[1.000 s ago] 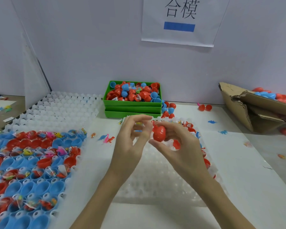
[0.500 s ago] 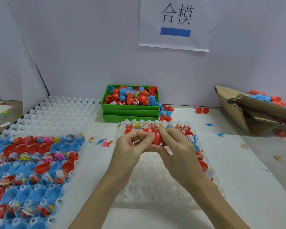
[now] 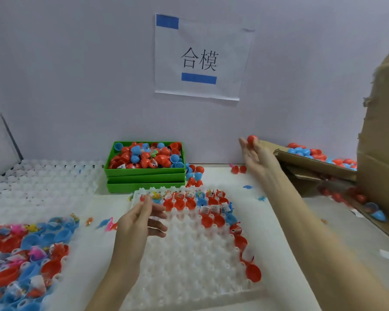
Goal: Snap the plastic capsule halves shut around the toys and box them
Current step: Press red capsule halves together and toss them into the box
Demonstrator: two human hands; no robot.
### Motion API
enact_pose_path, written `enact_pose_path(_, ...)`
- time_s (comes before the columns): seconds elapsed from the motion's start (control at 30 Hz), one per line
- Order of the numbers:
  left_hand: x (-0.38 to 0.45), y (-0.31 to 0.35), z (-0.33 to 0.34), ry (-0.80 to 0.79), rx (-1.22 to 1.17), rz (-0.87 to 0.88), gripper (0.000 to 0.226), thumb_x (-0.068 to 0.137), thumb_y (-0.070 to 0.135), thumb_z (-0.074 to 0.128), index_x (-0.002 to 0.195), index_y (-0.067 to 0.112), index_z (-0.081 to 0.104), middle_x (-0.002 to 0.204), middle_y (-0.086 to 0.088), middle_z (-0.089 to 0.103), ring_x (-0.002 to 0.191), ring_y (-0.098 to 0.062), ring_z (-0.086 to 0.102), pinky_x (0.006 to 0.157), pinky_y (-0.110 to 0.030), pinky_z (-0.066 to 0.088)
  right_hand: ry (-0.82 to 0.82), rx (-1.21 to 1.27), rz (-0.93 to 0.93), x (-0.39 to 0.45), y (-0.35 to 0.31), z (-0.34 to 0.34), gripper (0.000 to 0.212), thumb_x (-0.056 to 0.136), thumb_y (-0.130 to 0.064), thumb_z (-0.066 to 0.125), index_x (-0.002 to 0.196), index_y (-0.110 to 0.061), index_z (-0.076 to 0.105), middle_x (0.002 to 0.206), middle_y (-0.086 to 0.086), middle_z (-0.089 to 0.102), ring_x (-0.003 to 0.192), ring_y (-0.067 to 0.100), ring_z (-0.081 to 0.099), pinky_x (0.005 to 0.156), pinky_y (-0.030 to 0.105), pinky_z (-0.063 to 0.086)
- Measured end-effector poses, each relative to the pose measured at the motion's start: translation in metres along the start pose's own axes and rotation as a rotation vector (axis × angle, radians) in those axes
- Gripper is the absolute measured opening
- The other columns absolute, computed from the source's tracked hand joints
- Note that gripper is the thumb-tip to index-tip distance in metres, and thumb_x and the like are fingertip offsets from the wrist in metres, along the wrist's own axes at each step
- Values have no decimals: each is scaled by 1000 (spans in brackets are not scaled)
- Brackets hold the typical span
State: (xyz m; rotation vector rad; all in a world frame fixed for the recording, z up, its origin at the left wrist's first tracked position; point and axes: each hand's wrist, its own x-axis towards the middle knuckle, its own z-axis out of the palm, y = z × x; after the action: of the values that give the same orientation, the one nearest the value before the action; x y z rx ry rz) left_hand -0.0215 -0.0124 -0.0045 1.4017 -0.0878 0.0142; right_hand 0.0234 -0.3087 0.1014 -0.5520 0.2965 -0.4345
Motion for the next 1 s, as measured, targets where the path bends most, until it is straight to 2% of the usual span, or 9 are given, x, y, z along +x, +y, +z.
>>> enact_pose_path(0.1, 1, -2, -1, -12, 16, -3, 48, 106, 41, 50, 87, 6, 77, 81, -12, 75, 61, -25, 69, 54, -27, 57, 97, 242, 28, 19, -18, 3, 50, 112, -10, 36, 159, 4, 22, 167, 24, 24, 154, 33, 29, 124, 34, 29)
enact_pose_path(0.13, 1, -3, -1, -18, 27, -4, 47, 106, 40, 50, 86, 7, 77, 81, -12, 75, 61, -24, 69, 54, -27, 57, 108, 163, 34, 18, -17, 1, 51, 113, -9, 33, 159, 4, 18, 167, 23, 22, 155, 32, 25, 126, 35, 25)
enact_pose_path(0.17, 1, -3, -1, -27, 42, -5, 46, 107, 38, 51, 84, 9, 78, 81, -11, 75, 61, -23, 69, 55, -27, 57, 112, -81, 12, 15, -12, -3, 50, 113, -9, 34, 159, 6, 20, 166, 23, 28, 154, 31, 30, 125, 36, 27)
enact_pose_path(0.27, -2, -4, 1, -75, 74, -1, 43, 108, 30, 53, 77, 16, 78, 79, -8, 74, 61, -21, 67, 55, -25, 56, -57, -608, -10, -1, 15, -21, 36, 110, -7, 44, 143, 8, 47, 141, 24, 59, 129, 31, 61, 111, 37, 47)
enact_pose_path(0.33, -4, -5, 3, -101, 117, 18, 38, 108, 25, 54, 81, 13, 78, 79, -8, 74, 62, -20, 67, 56, -23, 56, -131, -900, -164, -22, 35, -34, 22, 108, -8, 50, 121, -3, 67, 119, 17, 72, 105, 23, 74, 92, 29, 58)
enact_pose_path(0.4, -6, -6, 5, -111, 181, 56, 33, 108, 22, 55, 86, 11, 77, 79, -6, 73, 64, -19, 67, 57, -23, 55, -159, -1162, -303, -42, 53, -44, 21, 106, -10, 56, 100, -19, 74, 99, 5, 77, 86, 11, 75, 73, 18, 60)
enact_pose_path(0.57, -7, -9, 3, -65, 463, 200, 24, 106, 23, 58, 88, 18, 74, 76, 12, 71, 70, -8, 66, 66, -29, 58, -345, -1598, -528, -75, 87, -66, 13, 99, -16, 68, 102, -26, 75, 92, -18, 69, 84, -1, 67, 73, 4, 50)
enact_pose_path(0.8, -7, -8, 3, -57, 569, 240, 21, 105, 25, 58, 90, 23, 72, 85, 27, 69, 81, 2, 64, 73, -34, 61, -526, -2077, -449, -81, 80, -74, 16, 94, -35, 74, 109, -31, 79, 92, -15, 57, 80, 4, 53, 63, 10, 38)
enact_pose_path(1.0, -6, -10, 2, -61, 563, 233, 18, 104, 25, 60, 92, 24, 73, 86, 24, 70, 85, 0, 64, 75, -36, 62, -563, -2097, -474, -83, 81, -75, 15, 96, -34, 72, 109, -30, 79, 86, -21, 46, 81, 2, 47, 65, 10, 35)
